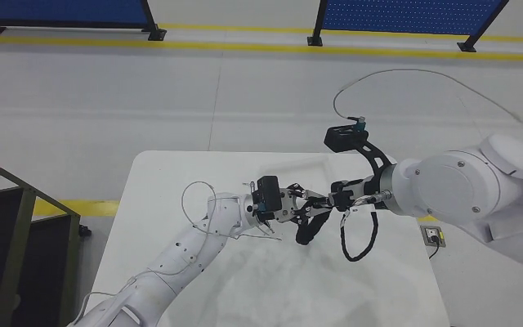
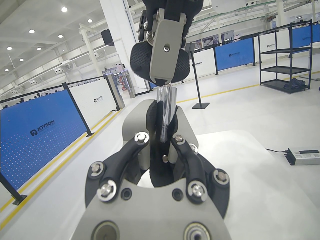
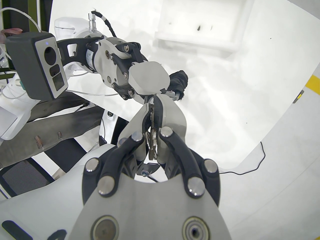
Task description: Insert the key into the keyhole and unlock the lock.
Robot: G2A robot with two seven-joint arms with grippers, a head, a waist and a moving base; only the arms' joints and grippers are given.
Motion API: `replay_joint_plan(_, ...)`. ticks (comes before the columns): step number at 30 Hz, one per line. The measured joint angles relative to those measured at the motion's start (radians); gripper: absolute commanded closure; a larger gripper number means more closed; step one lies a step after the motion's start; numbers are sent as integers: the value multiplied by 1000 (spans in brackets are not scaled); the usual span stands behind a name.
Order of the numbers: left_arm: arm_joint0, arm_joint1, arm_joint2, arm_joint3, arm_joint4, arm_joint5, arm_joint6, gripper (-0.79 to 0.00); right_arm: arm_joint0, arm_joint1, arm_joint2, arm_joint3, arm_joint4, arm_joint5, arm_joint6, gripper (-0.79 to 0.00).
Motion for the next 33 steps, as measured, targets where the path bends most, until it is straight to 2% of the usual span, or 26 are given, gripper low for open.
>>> replay_joint_plan(15,16,-4,-16,0,-4,-6,10,0,-9,-2,0,-8,-14,12,-12,0)
replay_joint_plan(16,17,-4,-17,1,-4,-7,10,0,-9,-2,0,-8,-13,12,-12,-6)
replay_joint_plan(19,21,-5,-20,3,-9,-11,8,0,-9,-3,0,-9,-10,15,-15,-95)
replay_joint_plan(21,24,-7,-22,5,-13,-15,5,0,-9,-3,0,-10,-6,20,-20,-105)
replay_joint_plan(22,25,-7,-22,7,-16,-18,3,0,-8,-4,0,-11,-4,22,-22,-102)
replay_joint_plan(25,27,-9,-25,14,-29,-27,-6,0,-5,-6,0,-9,6,28,-28,0)
replay_joint_plan(33,37,-15,-40,33,-69,-36,-32,0,-1,-16,0,19,22,29,-29,0)
